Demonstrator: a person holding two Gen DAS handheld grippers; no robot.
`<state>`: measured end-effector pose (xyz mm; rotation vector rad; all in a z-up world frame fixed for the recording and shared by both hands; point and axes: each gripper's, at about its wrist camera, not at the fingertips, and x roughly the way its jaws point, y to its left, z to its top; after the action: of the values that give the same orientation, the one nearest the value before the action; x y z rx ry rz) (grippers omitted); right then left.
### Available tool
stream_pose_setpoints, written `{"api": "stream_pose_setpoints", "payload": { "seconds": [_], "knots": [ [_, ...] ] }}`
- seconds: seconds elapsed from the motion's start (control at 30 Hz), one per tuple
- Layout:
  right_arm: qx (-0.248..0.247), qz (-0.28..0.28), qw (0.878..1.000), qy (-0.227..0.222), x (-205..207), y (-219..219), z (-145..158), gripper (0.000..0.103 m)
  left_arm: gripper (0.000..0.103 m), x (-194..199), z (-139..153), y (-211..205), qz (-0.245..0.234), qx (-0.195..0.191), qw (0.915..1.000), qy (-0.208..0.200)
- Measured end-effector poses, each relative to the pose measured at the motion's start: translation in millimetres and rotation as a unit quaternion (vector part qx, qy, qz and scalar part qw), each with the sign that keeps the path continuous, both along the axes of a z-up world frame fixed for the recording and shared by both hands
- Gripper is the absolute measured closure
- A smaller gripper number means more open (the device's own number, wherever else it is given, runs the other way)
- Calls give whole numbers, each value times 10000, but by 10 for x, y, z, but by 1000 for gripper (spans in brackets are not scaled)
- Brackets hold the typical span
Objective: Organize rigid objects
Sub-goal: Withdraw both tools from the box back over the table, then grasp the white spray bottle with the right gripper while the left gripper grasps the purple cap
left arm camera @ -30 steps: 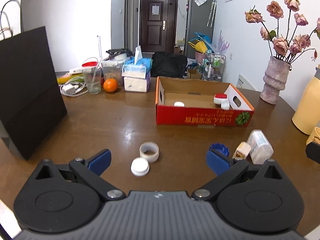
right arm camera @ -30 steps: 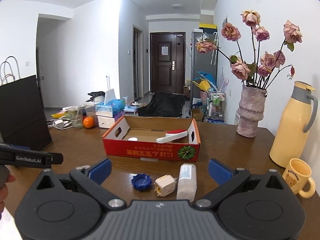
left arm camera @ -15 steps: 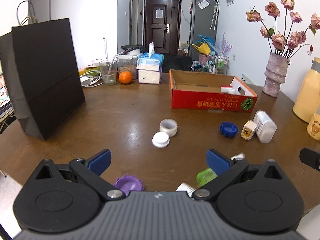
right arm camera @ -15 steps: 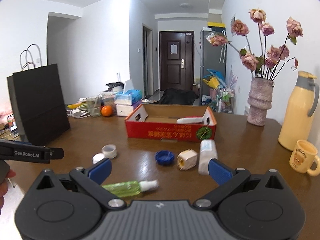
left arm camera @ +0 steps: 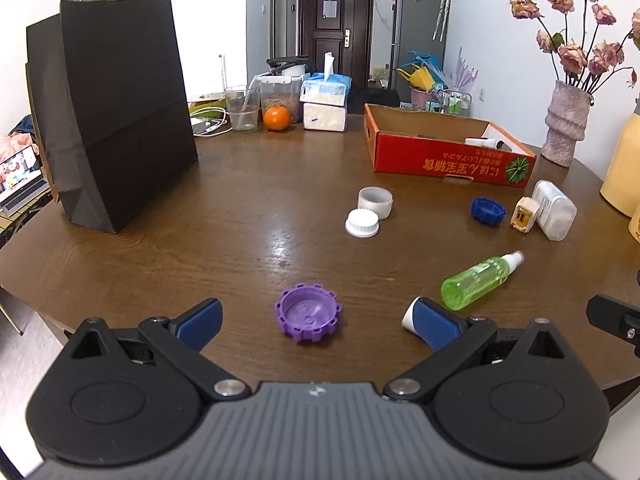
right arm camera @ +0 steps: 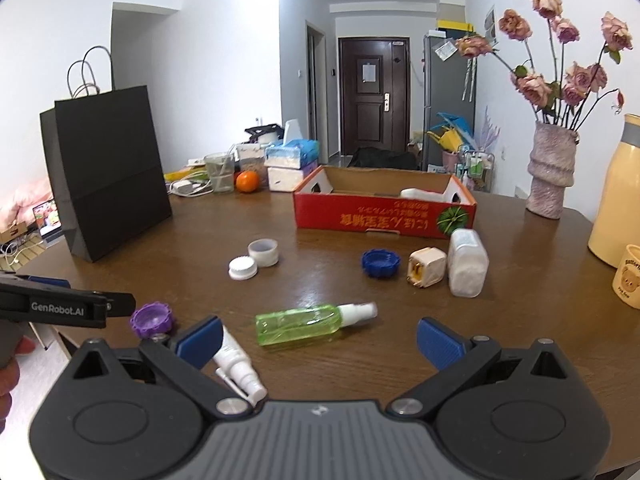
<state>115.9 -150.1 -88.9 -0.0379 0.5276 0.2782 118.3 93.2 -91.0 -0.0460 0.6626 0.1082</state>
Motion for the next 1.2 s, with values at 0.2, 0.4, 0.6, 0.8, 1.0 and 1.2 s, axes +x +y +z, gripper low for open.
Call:
{"api": "stream_pose_setpoints", "payload": {
  "seconds": [0.2,0.4,0.6,0.8,1.0,1.2],
  "knots": [
    [-6,70,9999,137,48,98,-93,0,0,10,-134,57,7,-12,9999,138],
    [19,86,9994,320,180,126,-216,0,0,48,-259,94,2,-19,9997,249],
    [3,233,9985,485,255,225,-363,0,0,113,-400,146,16,-45,9992,396],
    [45,349,9983,466,286,312,-477,0,0,127,-506,191,-51,-96,9994,336],
    [-61,529,9979,357,337,444,-599,0,0,194,-604,213,-118,-89,9992,384],
    [-261,640,9970,347,449,583,-730,7,0,281,-688,295,-98,-106,9987,491]
  ]
}}
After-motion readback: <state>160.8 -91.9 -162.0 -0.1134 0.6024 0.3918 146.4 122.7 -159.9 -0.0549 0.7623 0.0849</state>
